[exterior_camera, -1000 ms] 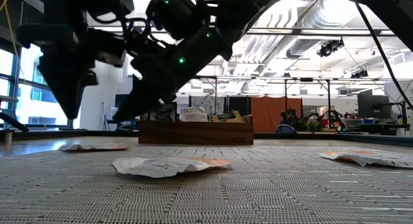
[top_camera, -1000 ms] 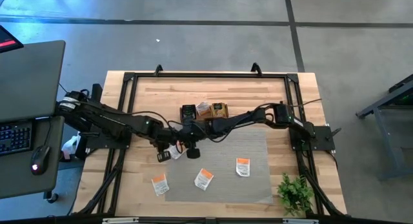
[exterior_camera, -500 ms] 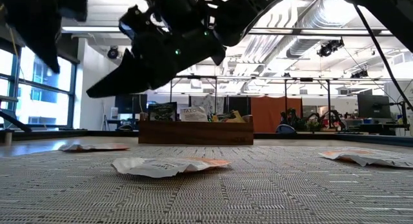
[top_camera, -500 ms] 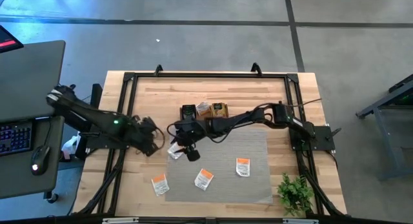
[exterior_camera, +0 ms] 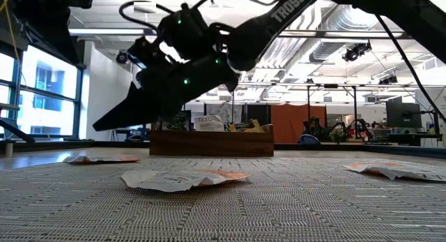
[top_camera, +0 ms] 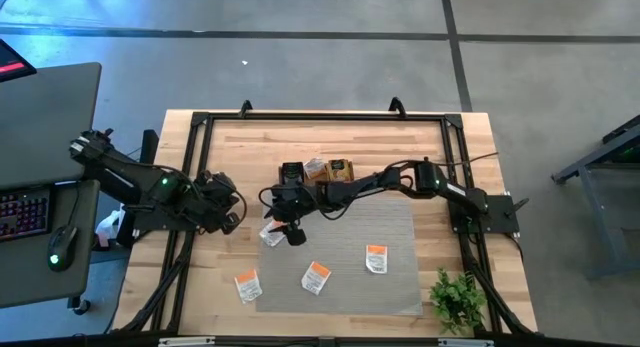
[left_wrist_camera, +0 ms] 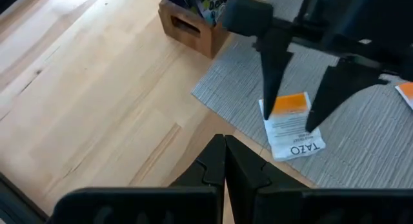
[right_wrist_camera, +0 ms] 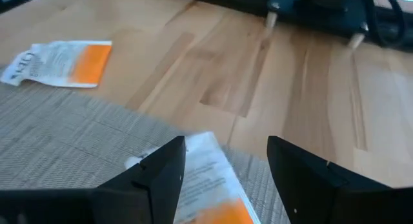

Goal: Pick & Place Tea
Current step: Put the white tea bag into the middle section of the wooden organizer

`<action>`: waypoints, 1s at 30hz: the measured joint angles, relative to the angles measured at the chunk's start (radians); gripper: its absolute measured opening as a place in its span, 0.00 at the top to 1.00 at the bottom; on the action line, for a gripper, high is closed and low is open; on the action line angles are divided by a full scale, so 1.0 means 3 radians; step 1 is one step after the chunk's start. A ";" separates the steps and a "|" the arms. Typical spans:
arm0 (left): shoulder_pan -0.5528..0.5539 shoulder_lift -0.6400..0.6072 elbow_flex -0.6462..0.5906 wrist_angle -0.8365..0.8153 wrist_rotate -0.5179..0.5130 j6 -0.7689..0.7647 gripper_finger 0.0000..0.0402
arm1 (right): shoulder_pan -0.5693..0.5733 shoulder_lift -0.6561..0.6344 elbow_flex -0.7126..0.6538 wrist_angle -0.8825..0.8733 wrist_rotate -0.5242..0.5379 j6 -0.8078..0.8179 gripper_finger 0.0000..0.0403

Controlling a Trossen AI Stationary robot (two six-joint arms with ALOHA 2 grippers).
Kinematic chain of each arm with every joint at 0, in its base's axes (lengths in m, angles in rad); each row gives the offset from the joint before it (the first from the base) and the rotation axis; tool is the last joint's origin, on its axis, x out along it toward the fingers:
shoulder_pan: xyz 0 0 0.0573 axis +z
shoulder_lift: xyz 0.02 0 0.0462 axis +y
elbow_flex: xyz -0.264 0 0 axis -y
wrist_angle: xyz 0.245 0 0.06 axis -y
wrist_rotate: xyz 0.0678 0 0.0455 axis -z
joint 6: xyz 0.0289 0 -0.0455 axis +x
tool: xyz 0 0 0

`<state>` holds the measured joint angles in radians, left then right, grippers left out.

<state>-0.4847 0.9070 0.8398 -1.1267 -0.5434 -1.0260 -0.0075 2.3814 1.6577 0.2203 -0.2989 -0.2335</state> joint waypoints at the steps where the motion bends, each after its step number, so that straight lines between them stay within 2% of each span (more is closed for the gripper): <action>1: 0.0000 0.0000 0.0000 0.0001 -0.0001 0.0000 1.00 | -0.0007 0.0021 0.0000 0.0002 0.0001 0.0030 0.46; 8: 0.0000 0.0000 0.0000 -0.0001 -0.0004 0.0000 1.00 | -0.0020 0.0233 0.0002 -0.0023 -0.0006 0.0057 0.46; 13: 0.0000 0.0000 0.0000 -0.0016 -0.0004 0.0001 1.00 | -0.0009 0.0240 0.0009 -0.0361 0.0098 -0.0103 0.49; 17: 0.0000 0.0000 0.0000 -0.0023 -0.0001 0.0035 1.00 | -0.0009 0.0238 0.0011 -0.0485 0.0098 -0.0108 0.60; 25: 0.0000 0.0000 0.0000 -0.0023 0.0001 0.0099 1.00 | -0.0009 0.0242 0.0004 -0.0559 0.0091 -0.0114 0.95; 27: 0.0000 0.0000 0.0000 -0.0023 0.0004 0.0113 1.00 | -0.0010 0.0232 0.0002 -0.0551 0.0094 -0.0096 0.98; 30: 0.0000 0.0000 0.0000 -0.0027 0.0004 0.0113 1.00 | -0.0008 0.0173 -0.0007 -0.0541 0.0118 -0.0045 0.95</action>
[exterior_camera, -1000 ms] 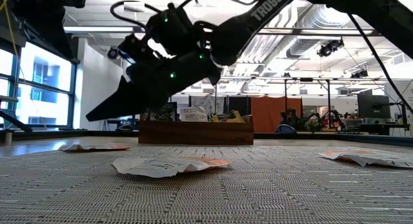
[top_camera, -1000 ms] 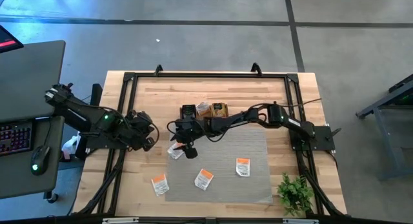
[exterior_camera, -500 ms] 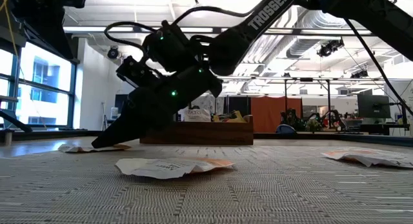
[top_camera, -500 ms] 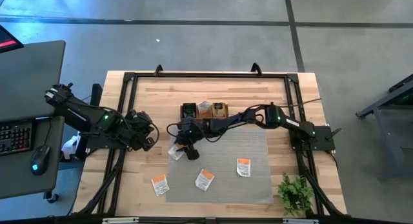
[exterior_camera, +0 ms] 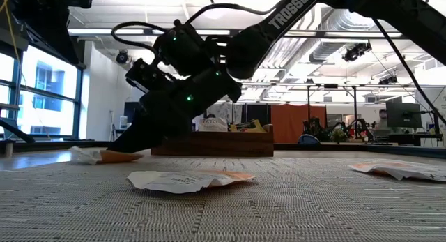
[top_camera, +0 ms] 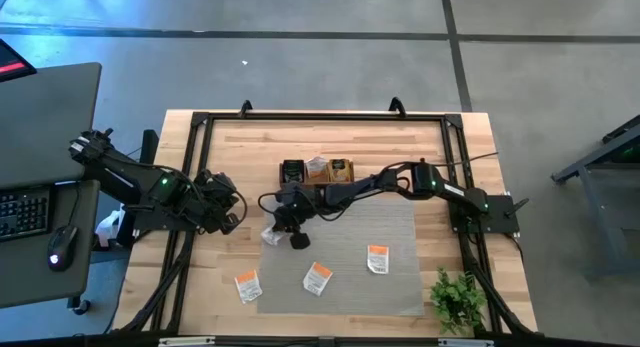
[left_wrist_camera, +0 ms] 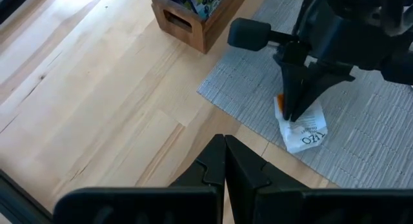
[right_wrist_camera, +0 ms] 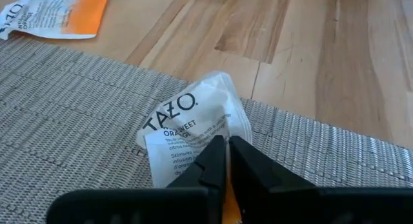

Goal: Pick & Place Tea
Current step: Put the white tea bag into the middle section of the wooden organizer

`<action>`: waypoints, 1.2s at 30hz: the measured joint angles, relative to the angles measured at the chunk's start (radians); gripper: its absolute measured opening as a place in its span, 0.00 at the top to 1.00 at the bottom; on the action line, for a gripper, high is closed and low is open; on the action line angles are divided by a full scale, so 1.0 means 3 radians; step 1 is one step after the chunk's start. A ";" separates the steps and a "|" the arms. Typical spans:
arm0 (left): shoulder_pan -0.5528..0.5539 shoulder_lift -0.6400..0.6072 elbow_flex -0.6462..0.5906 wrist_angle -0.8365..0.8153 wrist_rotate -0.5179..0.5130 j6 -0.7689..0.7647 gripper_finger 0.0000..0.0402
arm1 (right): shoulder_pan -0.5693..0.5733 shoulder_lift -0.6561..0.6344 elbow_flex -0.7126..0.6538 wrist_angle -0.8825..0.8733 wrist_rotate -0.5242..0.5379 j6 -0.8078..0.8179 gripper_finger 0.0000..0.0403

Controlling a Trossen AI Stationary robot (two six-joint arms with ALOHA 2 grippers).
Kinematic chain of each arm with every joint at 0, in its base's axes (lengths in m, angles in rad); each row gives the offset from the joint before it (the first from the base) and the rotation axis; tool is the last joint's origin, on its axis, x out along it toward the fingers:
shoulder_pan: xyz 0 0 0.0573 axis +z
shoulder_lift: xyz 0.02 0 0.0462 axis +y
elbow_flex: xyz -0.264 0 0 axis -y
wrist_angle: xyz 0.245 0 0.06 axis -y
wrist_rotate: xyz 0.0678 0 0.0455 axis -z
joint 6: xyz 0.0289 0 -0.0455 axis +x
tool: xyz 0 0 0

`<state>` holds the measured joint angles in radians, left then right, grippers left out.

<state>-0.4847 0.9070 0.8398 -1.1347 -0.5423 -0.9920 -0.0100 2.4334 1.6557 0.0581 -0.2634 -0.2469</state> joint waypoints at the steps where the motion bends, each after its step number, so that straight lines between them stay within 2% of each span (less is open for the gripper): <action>1: 0.0000 0.0000 0.0000 -0.0003 0.0000 0.0000 1.00 | 0.0008 -0.0038 -0.0004 -0.0022 0.0020 0.0008 0.95; 6: 0.0000 0.0001 0.0000 -0.0079 0.0000 0.0000 1.00 | 0.0042 -0.0292 -0.0033 -0.0208 0.0142 0.0079 0.99; 9: 0.0000 0.0001 0.0000 -0.0080 -0.0028 0.0000 1.00 | 0.0082 -0.0540 -0.0030 -0.0341 0.0522 0.0213 0.97; 14: 0.0000 0.0000 0.0000 -0.0065 -0.0088 0.0000 1.00 | 0.0163 -0.1014 -0.0012 -0.0726 0.1435 0.0300 0.96; 18: 0.0000 0.0000 0.0000 -0.0066 -0.0132 0.0000 1.00 | 0.0236 -0.1387 -0.0008 -0.1298 0.2621 0.0354 0.99; 21: 0.0000 0.0000 0.0000 -0.0065 -0.0134 0.0000 1.00 | 0.0255 -0.1576 -0.0006 -0.1961 0.3430 0.0891 0.98; 25: 0.0000 0.0001 0.0000 -0.0065 -0.0178 0.0000 1.00 | 0.0225 -0.1642 -0.0020 -0.2693 0.3722 0.2214 0.99; 27: 0.0000 0.0001 0.0000 -0.0066 -0.0239 0.0000 1.00 | 0.0225 -0.1650 -0.0144 -0.2541 0.3887 0.2594 0.99; 29: 0.0000 0.0001 0.0000 -0.0066 -0.0313 0.0006 1.00 | 0.0217 -0.1655 -0.0397 -0.2062 0.3987 0.2798 0.98; 36: 0.0000 0.0001 0.0000 -0.0065 -0.0306 0.0062 1.00 | 0.0077 -0.1648 -0.1358 -0.0345 0.3651 0.3333 0.99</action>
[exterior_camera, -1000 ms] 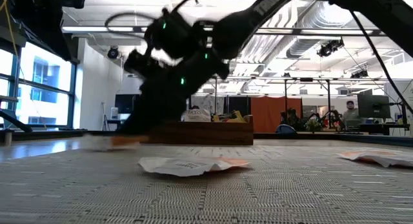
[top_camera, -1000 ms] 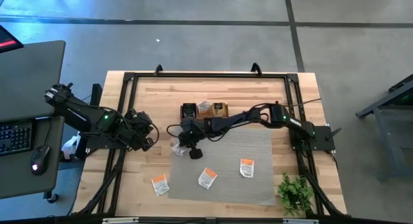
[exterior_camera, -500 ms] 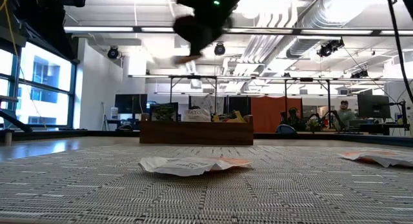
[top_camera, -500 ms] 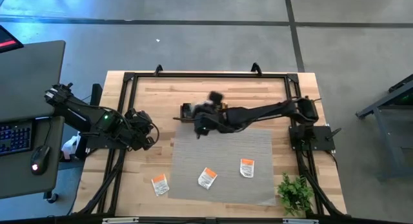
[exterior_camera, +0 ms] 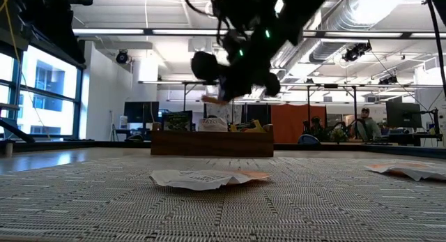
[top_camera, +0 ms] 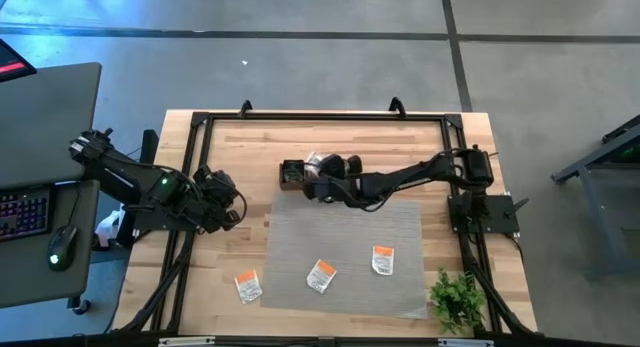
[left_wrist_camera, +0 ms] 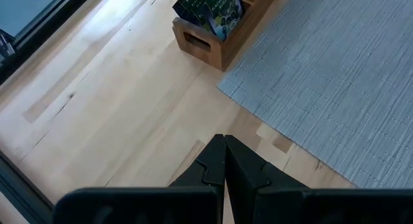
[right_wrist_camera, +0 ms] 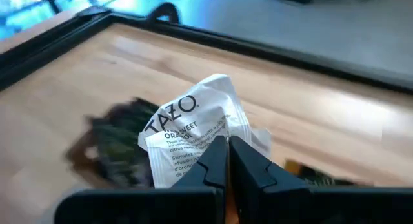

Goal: Pick & Place Tea
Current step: Put the white tea bag into the middle section of the wooden organizer

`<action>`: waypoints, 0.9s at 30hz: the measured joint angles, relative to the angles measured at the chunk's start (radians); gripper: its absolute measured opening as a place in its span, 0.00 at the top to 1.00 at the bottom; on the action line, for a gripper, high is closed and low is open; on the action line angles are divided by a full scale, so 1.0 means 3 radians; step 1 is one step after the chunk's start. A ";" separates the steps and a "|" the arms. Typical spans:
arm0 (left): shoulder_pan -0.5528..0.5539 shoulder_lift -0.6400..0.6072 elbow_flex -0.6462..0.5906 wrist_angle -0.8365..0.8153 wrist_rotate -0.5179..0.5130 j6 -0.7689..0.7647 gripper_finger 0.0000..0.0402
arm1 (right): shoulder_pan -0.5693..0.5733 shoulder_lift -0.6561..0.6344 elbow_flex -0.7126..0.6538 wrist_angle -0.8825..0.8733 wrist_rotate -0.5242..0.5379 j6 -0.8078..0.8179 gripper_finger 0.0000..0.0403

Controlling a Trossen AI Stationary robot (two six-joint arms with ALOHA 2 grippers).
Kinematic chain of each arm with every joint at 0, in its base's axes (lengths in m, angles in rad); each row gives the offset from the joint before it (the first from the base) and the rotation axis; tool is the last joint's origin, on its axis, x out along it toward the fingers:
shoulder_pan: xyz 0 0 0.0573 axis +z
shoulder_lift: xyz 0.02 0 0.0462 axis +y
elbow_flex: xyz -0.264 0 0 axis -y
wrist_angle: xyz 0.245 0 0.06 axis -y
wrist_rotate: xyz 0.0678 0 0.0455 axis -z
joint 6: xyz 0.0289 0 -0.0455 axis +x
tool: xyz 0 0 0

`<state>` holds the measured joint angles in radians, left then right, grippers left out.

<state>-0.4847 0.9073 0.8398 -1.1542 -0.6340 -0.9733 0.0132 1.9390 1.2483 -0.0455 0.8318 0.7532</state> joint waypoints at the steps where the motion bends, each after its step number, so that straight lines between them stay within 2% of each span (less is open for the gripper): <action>1: 0.0000 0.0000 0.0000 0.0000 0.0001 0.0000 1.00 | -0.0021 0.0002 -0.0111 0.0155 0.0003 0.0097 0.99; 4: 0.0000 0.0000 0.0000 0.0000 0.0007 0.0000 1.00 | -0.0090 -0.0001 -0.0336 0.0531 -0.0110 0.0357 0.98; 9: 0.0000 0.0000 0.0000 0.0000 0.0011 0.0000 1.00 | -0.0186 0.0000 -0.0480 0.0674 -0.0510 0.0459 0.97; 21: 0.0000 0.0000 0.0000 0.0001 0.0059 -0.0001 1.00 | -0.0303 -0.0004 -0.0491 0.0901 -0.0776 0.0572 0.97; 27: 0.0000 0.0000 0.0000 0.0001 0.0058 -0.0001 1.00 | -0.0308 -0.0004 -0.0492 0.0894 -0.0784 0.0614 0.97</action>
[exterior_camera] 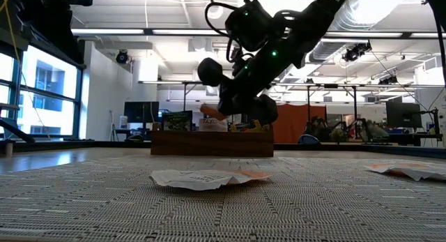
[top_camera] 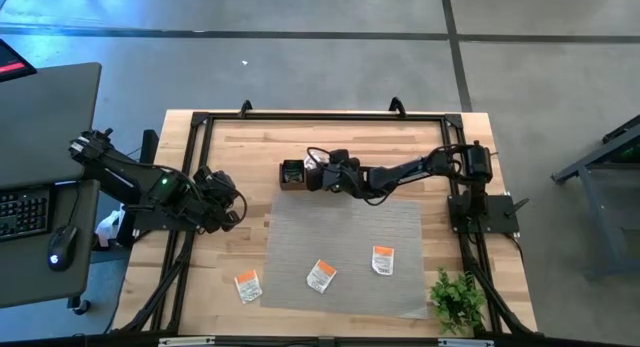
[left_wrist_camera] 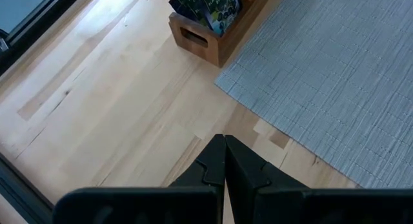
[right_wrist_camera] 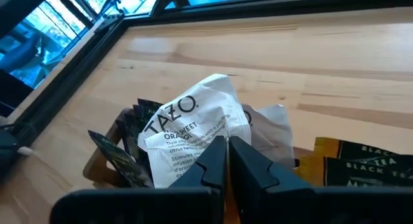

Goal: Pick & Place Tea
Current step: Put the white tea bag into the middle section of the wooden organizer

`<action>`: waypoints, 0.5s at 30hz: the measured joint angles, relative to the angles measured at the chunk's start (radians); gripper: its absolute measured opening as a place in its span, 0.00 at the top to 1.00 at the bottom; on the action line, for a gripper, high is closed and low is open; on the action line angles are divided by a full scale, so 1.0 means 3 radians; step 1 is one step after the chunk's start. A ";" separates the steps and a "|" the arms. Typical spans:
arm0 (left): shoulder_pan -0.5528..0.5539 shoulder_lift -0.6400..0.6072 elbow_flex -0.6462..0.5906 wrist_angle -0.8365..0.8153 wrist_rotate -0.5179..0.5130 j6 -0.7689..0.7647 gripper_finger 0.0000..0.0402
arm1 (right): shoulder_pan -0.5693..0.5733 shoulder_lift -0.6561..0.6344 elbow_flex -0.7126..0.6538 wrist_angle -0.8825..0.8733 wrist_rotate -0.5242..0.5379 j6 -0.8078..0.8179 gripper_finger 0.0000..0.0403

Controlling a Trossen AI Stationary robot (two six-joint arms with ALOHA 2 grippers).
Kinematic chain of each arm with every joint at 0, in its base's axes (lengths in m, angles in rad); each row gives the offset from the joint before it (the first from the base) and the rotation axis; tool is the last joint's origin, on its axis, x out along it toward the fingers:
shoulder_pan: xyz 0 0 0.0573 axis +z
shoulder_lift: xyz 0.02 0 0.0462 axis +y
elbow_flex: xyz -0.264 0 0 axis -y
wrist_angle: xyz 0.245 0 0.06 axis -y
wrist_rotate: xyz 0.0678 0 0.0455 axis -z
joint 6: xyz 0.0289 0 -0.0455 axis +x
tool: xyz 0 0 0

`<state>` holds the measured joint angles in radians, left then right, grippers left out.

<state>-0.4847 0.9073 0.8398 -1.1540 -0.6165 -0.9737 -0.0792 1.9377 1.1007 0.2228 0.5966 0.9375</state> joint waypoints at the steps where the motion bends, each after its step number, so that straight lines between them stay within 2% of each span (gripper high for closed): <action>1: 0.0000 0.0000 0.0000 0.0001 0.0000 0.0000 1.00 | 0.0000 0.0000 0.0000 -0.0002 0.0009 -0.0001 0.97; 9: 0.0000 0.0000 0.0000 0.0001 -0.0001 0.0000 1.00 | 0.0000 0.0000 0.0001 0.0006 0.0231 -0.0097 0.97; 15: 0.0000 0.0000 0.0000 0.0001 -0.0001 0.0009 1.00 | -0.0042 0.0000 0.0000 0.0023 0.0125 -0.0282 0.97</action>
<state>-0.4847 0.9073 0.8398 -1.1538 -0.6167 -0.9710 -0.0916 1.9377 1.1007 0.2297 0.6341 0.8529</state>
